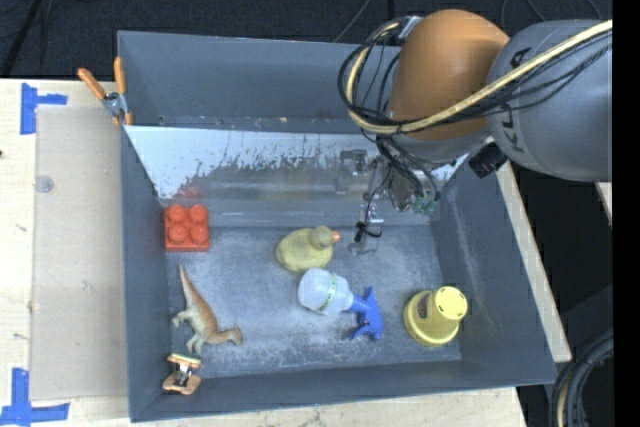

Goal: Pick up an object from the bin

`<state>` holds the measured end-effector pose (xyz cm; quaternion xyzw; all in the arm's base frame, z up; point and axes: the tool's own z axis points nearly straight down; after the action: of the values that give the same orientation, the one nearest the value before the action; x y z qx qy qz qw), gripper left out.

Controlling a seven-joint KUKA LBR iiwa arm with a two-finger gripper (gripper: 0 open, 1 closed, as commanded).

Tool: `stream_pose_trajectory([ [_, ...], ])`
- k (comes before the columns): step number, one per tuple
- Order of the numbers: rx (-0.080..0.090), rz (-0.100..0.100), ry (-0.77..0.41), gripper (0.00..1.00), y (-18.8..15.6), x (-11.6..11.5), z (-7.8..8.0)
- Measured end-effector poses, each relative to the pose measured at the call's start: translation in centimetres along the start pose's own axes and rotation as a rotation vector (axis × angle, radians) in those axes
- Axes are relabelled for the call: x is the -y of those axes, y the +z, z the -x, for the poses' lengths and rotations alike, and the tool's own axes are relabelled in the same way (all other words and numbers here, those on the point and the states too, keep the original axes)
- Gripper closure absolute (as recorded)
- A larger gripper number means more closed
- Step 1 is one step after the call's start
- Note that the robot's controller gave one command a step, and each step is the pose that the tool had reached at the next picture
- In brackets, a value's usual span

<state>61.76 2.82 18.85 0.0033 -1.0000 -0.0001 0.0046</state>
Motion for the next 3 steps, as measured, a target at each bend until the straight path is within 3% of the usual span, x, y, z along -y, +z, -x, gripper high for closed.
stream_pose_trajectory([
  [1,0.008,0.0,0.001,0.0,-0.5,0.0,0.1],
  [2,0.014,0.0,-0.048,0.0,1.2,-0.1,-0.7],
  [3,0.01,0.0,-0.1,0.0,8.0,-0.8,-1.8],
])
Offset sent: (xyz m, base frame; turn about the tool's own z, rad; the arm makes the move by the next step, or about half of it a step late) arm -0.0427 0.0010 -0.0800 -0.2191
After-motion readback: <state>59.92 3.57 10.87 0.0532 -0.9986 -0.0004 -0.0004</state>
